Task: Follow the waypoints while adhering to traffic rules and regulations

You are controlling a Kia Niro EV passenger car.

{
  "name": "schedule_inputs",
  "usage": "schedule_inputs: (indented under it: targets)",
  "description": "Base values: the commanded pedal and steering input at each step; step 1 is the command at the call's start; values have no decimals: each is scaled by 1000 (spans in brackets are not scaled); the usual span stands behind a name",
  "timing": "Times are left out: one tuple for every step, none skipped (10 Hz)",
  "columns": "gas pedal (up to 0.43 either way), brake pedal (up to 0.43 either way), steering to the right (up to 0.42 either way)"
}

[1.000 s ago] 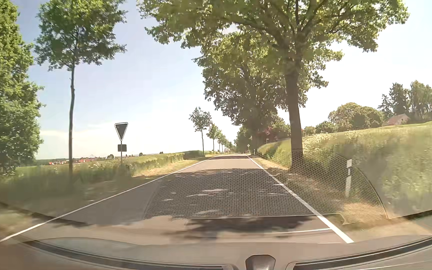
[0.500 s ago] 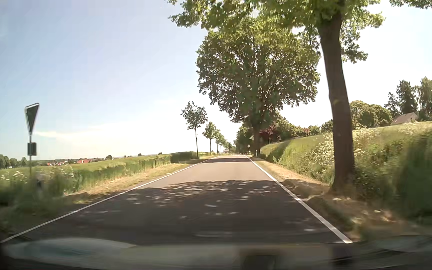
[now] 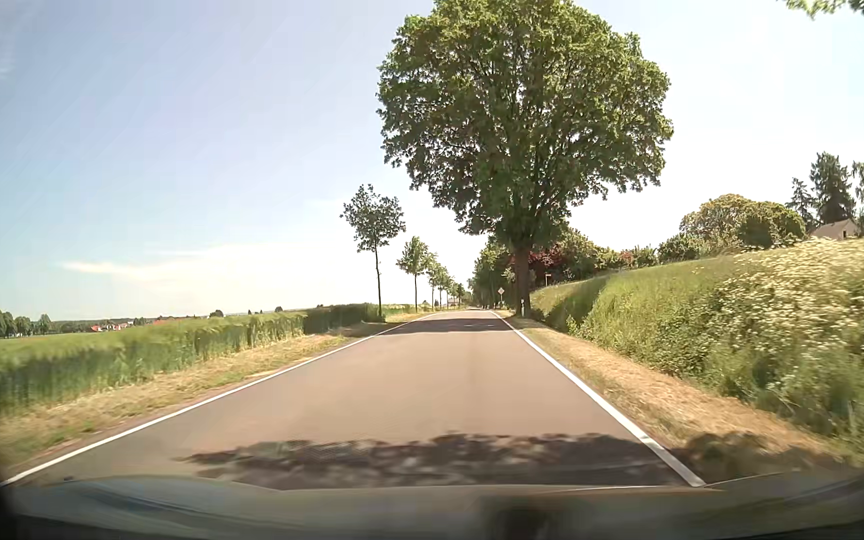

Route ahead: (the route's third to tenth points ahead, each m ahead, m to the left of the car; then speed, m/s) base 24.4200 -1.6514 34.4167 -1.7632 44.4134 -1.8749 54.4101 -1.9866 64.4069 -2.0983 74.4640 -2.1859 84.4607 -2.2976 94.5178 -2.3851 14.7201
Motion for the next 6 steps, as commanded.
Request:
schedule_inputs:
  targets:
    - [260, 6, 0]
    - [260, 6, -1]
    - [260, 6, -1]
    - [260, 6, -1]
    - [260, 6, 0]
    - [260, 6, 0]
